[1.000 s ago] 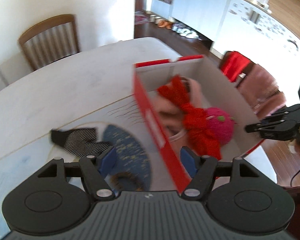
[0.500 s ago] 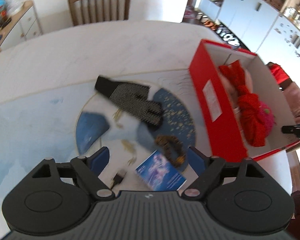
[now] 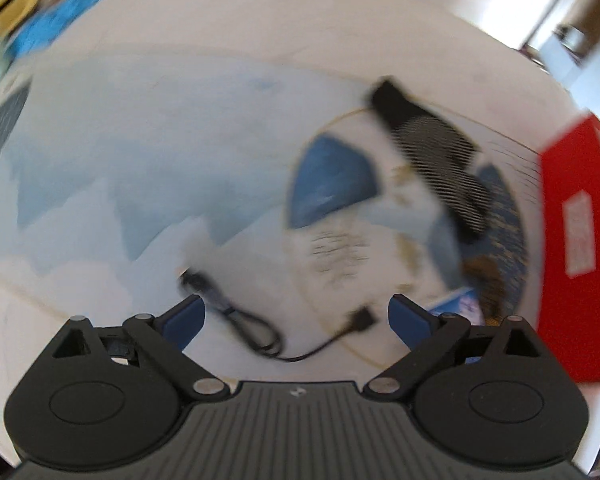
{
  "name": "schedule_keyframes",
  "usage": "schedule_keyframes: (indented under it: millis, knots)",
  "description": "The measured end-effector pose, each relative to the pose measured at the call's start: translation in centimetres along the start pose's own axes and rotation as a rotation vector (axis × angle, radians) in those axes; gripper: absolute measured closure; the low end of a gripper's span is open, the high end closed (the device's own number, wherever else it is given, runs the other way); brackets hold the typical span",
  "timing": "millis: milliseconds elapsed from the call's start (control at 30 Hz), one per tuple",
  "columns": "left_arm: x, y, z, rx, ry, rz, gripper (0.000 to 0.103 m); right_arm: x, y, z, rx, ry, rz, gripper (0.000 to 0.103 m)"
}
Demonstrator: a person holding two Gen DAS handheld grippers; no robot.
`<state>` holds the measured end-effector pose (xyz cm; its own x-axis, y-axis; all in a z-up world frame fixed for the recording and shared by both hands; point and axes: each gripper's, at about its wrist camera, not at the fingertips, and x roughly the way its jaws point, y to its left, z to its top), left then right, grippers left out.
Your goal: Organize objects
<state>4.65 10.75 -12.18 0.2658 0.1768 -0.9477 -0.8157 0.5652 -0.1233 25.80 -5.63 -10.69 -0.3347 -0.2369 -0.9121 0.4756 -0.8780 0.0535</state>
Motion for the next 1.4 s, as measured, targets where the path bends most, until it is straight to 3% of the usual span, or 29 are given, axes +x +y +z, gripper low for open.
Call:
schedule_keyframes:
  millis: [167, 467, 567, 700, 833, 1033, 1267, 1400]
  knots:
    - [1.9, 2.2, 0.0, -0.130, 0.051, 0.010, 0.004, 0.0, 0.0, 0.0, -0.007, 0.001, 0.003, 0.097]
    - [2.7, 2.5, -0.1, -0.170, 0.052, 0.043, 0.008, 0.0, 0.0, 0.1, -0.020, 0.002, 0.007, 0.097]
    - [2.6, 2.0, -0.1, -0.156, 0.044, 0.058, 0.018, 0.1, 0.0, 0.1, -0.022, 0.002, 0.008, 0.097]
    - [2.3, 1.6, 0.2, -0.123, 0.035, 0.075, 0.039, 0.1, 0.0, 0.1, -0.029, 0.003, 0.011, 0.097]
    - [2.1, 0.6, 0.2, -0.051, 0.039, 0.096, 0.063, 0.1, 0.0, 0.1, -0.035, 0.003, 0.013, 0.096]
    - [2.1, -0.5, 0.3, 0.066, 0.038, 0.099, 0.088, 0.1, -0.1, 0.0, -0.046, 0.005, 0.016, 0.096]
    - [1.1, -3.1, 0.4, 0.191, 0.009, 0.048, 0.098, 0.4, 0.1, 0.0, -0.060, 0.006, 0.012, 0.096]
    - [-0.1, -4.0, 0.7, 0.239, -0.004, 0.003, 0.099, 0.4, 0.1, 0.0, -0.068, 0.006, 0.013, 0.096]
